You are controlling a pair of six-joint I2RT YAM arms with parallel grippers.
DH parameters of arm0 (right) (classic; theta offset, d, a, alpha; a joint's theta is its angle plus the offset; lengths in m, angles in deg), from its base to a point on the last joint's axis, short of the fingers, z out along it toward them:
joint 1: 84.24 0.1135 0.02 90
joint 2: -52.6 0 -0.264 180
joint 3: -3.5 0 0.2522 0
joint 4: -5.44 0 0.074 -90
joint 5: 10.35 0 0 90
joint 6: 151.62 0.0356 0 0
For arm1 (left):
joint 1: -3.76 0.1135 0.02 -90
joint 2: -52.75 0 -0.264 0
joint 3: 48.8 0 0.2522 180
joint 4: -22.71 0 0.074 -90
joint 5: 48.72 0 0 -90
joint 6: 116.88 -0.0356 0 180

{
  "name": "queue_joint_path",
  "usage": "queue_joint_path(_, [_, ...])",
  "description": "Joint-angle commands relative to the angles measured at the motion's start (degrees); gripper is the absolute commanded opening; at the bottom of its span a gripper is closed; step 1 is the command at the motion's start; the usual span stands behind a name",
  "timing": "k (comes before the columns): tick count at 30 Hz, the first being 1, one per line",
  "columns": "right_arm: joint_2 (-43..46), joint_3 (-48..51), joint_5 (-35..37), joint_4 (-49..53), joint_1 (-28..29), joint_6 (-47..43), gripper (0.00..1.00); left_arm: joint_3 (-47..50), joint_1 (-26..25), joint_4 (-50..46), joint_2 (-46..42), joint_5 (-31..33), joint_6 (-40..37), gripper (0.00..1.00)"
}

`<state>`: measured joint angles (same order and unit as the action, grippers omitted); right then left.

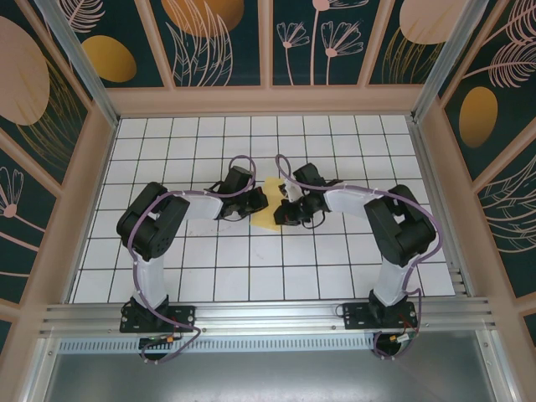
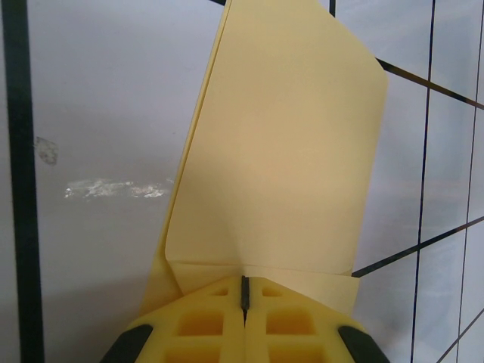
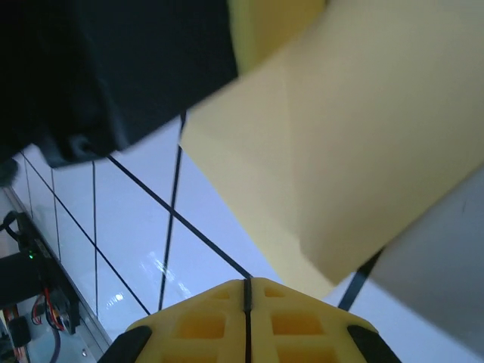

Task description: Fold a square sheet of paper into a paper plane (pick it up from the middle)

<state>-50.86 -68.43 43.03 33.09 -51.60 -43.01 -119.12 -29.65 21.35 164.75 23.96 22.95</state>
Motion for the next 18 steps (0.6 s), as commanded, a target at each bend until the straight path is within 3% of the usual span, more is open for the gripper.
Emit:
queue_joint_path(1, [-2.01,-1.99,1.65,-1.35,-0.39,1.25,0.09,2.69,-0.23,-7.06,2.09,2.39,0.41,0.04])
queue_joint_path(10, [-6.93,-3.82,1.20,-0.04,0.26,0.58,0.09,3.00,-0.31,-6.83,2.08,2.34,0.65,0.04])
queue_joint_path(18, [-4.17,2.00,1.29,2.84,0.41,-1.11,0.09,3.41,-0.30,-6.95,2.31,3.17,1.33,0.04])
